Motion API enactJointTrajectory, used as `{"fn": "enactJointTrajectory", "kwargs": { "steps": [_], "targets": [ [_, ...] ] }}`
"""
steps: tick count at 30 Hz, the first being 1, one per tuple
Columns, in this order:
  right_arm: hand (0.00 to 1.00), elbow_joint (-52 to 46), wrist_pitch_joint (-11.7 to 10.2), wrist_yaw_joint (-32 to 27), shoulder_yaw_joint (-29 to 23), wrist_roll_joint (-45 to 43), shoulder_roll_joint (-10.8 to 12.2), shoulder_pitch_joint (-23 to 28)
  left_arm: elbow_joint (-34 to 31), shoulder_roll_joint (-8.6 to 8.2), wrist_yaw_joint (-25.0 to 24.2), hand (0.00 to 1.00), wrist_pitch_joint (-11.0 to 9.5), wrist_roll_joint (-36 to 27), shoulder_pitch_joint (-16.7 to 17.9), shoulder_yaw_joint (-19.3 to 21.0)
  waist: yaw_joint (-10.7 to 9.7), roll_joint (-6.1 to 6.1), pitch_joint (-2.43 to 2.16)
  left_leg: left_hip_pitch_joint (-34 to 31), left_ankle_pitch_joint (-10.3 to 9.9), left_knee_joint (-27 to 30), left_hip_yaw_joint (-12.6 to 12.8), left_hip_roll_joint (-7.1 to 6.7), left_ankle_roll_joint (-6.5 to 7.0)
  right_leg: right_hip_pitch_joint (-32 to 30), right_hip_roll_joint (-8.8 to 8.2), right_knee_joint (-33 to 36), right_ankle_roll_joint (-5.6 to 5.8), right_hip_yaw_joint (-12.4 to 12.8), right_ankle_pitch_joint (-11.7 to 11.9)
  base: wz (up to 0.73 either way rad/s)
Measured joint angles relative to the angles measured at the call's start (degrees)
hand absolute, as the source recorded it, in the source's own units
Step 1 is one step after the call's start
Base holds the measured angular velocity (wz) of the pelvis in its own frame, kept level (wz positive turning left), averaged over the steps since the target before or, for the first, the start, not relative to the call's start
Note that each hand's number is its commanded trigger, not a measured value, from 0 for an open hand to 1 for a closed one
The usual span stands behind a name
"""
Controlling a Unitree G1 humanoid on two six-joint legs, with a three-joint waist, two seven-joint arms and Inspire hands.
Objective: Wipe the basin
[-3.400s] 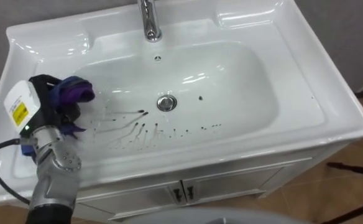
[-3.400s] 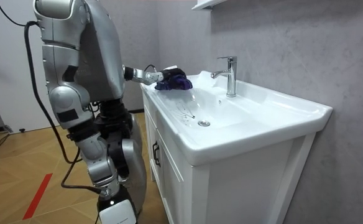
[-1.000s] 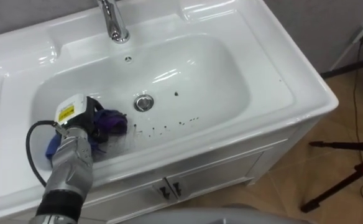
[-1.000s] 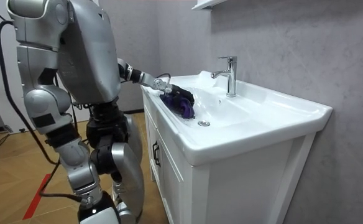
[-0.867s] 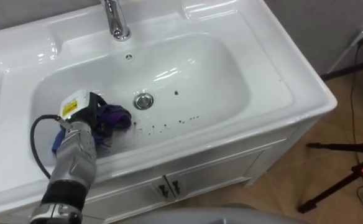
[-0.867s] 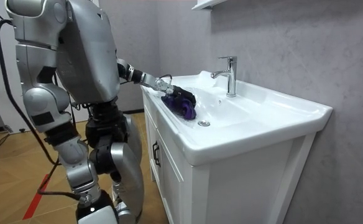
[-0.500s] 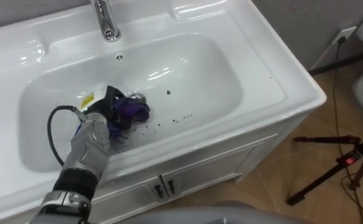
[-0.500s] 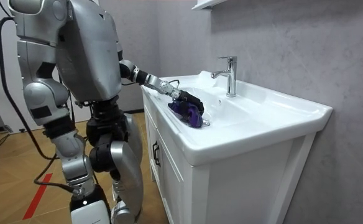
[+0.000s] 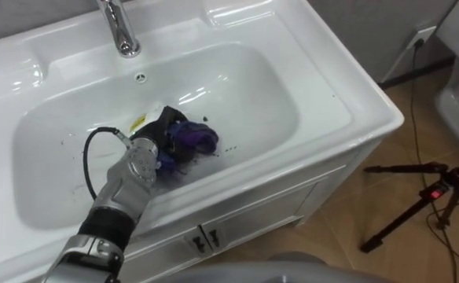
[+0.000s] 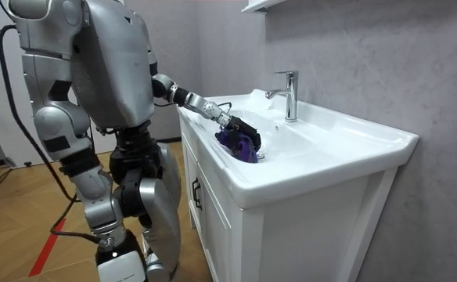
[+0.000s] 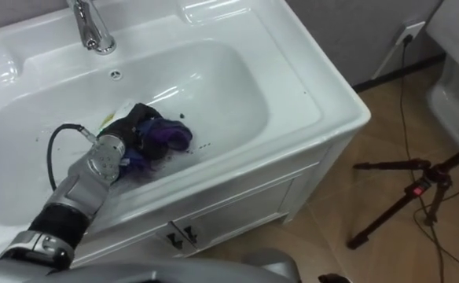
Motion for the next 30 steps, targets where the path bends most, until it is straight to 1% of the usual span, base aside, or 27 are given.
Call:
{"fn": "enactJointTrajectory", "kwargs": {
  "steps": [2,5,7,8,10,11,15,17,18,21,23,26,28,30],
  "targets": [
    [0.00,0.0,-0.1,0.4,0.1,0.0,-0.1,-0.1,-0.8,0.03,-0.6,1.00,0.0,0.0,0.0,-1.7,0.0,0.32,0.00,0.1,0.0,0.0,-0.1,0.01,0.00,0.1,0.02,0.0,-0.03,0.0,0.0,0.00],
    [0.00,-0.1,-0.2,0.6,0.1,0.0,-0.3,-0.3,-4.2,-0.07,-3.8,1.00,0.1,0.0,0.0,-4.3,0.0,0.76,0.14,0.0,0.0,0.1,-0.1,0.02,0.00,0.1,0.02,0.0,-0.06,-0.1,0.0,0.00],
    [0.00,0.0,-0.4,0.6,0.1,0.0,-0.3,-0.4,-6.4,-0.48,-5.6,1.00,0.1,0.0,0.0,-6.0,-0.1,0.89,0.14,0.0,0.0,0.1,0.0,0.03,0.00,0.1,0.03,0.0,-0.11,-0.1,0.0,-0.02],
    [0.00,0.0,-0.6,0.6,0.1,0.0,-0.3,-0.4,-7.4,-1.04,-6.5,1.00,0.1,0.0,0.0,-6.5,-0.1,0.96,0.09,0.0,0.0,0.3,0.0,0.06,0.00,0.1,0.05,0.0,-0.14,0.0,-0.1,-0.05],
    [0.00,0.0,-0.9,0.7,0.1,0.0,-0.3,-0.6,-8.2,-1.88,-7.5,1.00,0.1,-0.2,0.0,-6.6,-0.2,1.01,0.10,-0.1,0.0,1.0,0.0,0.22,0.00,0.2,0.07,0.1,-0.25,0.2,-0.1,-0.09],
    [0.00,0.0,-1.2,0.8,0.1,0.0,-0.3,-0.6,-8.4,-2.04,-7.9,1.00,0.1,-1.3,0.0,-6.6,-0.4,1.02,0.10,-0.1,0.0,1.6,0.1,0.30,0.00,0.4,0.08,0.1,-0.37,0.2,-0.2,-0.08],
    [0.00,0.0,-1.4,0.8,0.1,0.0,-0.4,-0.9,-8.7,-1.96,-9.0,1.00,0.1,-3.6,0.0,-6.2,-0.9,1.48,-0.03,-1.2,0.0,3.7,0.1,0.68,0.00,0.5,0.17,0.1,-0.57,0.2,-0.3,0.00],
    [0.00,0.3,-1.7,1.0,0.1,0.0,-0.6,-1.1,-10.3,-1.94,-10.5,1.00,0.1,-6.0,0.0,-5.9,-1.3,1.82,-0.04,-2.4,0.0,5.7,0.1,0.98,0.00,0.5,0.11,0.0,-0.63,0.2,-0.2,0.07],
    [0.00,0.7,-1.9,0.9,0.2,0.3,-0.7,-1.2,-11.4,-1.99,-11.1,1.00,0.1,-7.2,0.0,-6.1,-1.4,1.82,-0.04,-2.8,0.0,6.3,0.2,1.35,0.00,0.5,0.08,0.1,-0.64,0.3,-0.2,0.00],
    [0.00,2.8,-2.4,0.9,1.4,0.6,-0.8,-2.3,-14.2,-2.22,-11.5,1.00,0.1,-9.1,0.0,-6.9,-1.8,1.65,0.06,-2.8,0.0,6.6,0.2,1.37,-0.01,0.5,0.06,0.2,-0.64,0.5,-0.2,-0.06],
    [0.00,4.1,-2.9,0.9,2.3,0.6,-0.6,-2.7,-16.5,-2.52,-11.5,1.00,-0.5,-10.3,0.0,-7.0,-2.6,1.19,0.35,-2.6,0.0,6.7,0.2,1.41,-0.01,0.5,0.08,0.2,-0.64,0.6,-0.2,-0.05],
    [0.00,4.4,-3.1,0.9,2.3,0.6,-0.6,-2.6,-17.0,-2.46,-11.5,1.00,-1.0,-11.3,0.0,-6.8,-3.0,0.68,0.66,-2.7,0.0,6.9,0.3,1.46,-0.01,0.4,0.16,0.3,-0.64,0.6,-0.2,-0.03],
    [0.00,4.5,-3.0,1.0,2.3,0.6,-0.6,-2.6,-17.0,-2.47,-11.5,1.00,-1.0,-11.3,0.0,-6.8,-3.0,0.50,0.77,-2.7,0.0,6.9,0.3,1.43,0.00,0.3,0.22,0.3,-0.64,0.6,-0.2,0.00],
    [0.00,4.5,-3.1,1.0,2.2,0.6,-0.6,-2.6,-17.2,-2.47,-11.5,1.00,-1.0,-11.2,0.0,-6.7,-2.9,0.49,0.78,-2.8,-0.1,7.0,0.3,1.44,-0.02,0.3,0.32,0.2,-0.64,0.6,-0.2,0.00]
  ]
}}
